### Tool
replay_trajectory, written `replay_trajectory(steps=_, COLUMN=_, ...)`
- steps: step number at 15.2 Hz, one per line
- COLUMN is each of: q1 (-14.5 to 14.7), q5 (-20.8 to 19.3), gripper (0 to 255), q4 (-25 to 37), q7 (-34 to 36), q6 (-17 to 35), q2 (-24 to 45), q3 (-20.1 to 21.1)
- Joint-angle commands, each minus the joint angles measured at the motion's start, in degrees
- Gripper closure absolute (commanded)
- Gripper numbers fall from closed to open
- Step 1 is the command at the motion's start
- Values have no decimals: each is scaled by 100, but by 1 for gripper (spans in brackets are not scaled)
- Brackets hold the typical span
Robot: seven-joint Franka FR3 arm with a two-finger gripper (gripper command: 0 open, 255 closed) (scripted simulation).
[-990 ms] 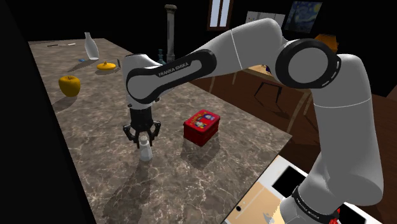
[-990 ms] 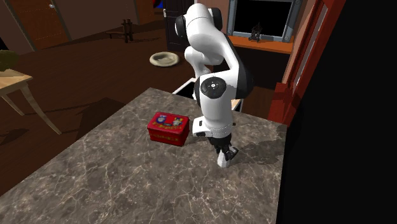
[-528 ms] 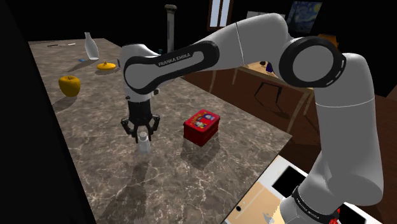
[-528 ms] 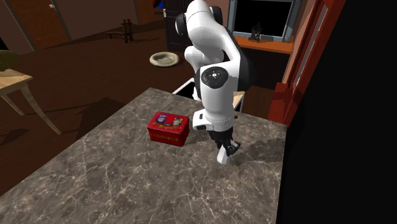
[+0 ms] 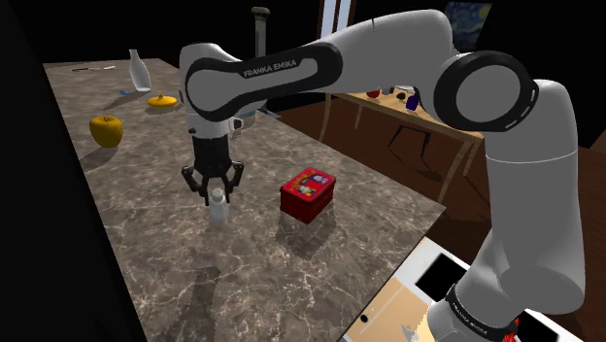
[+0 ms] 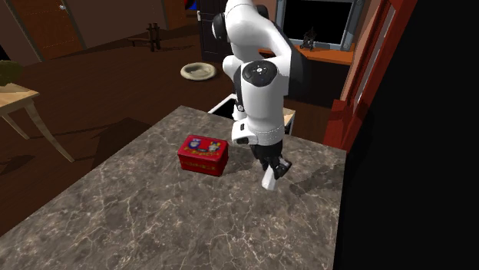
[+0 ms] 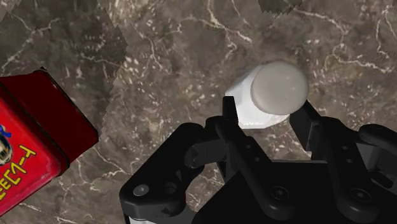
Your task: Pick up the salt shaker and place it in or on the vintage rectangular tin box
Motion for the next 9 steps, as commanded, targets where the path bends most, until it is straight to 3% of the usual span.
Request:
replay_trajectory(steps=1, q1=-4, q5=15, gripper=255, q4=74, q7=11, q6=-125, q2=-51, q3=9)
replay_trajectory(steps=9, q1=22, q5=33, gripper=255, q4=597, q7=69, q6=-702, q2=-116, q3=33)
